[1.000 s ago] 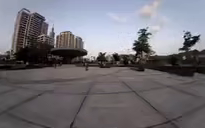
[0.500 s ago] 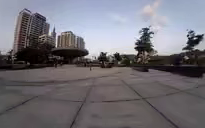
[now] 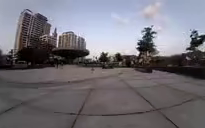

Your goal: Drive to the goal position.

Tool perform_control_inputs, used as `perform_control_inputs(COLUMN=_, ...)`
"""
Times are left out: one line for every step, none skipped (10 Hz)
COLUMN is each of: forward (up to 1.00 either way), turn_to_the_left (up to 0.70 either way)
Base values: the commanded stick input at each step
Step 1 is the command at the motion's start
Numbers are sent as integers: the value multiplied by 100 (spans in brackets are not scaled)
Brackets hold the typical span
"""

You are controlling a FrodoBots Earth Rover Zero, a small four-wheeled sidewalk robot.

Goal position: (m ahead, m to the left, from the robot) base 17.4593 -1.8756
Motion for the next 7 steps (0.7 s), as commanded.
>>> perform_control_inputs(forward=100, turn_to_the_left=0)
perform_control_inputs(forward=100, turn_to_the_left=0)
perform_control_inputs(forward=100, turn_to_the_left=-2)
perform_control_inputs(forward=100, turn_to_the_left=-6)
perform_control_inputs(forward=100, turn_to_the_left=-11)
perform_control_inputs(forward=100, turn_to_the_left=-15)
perform_control_inputs(forward=100, turn_to_the_left=-19)
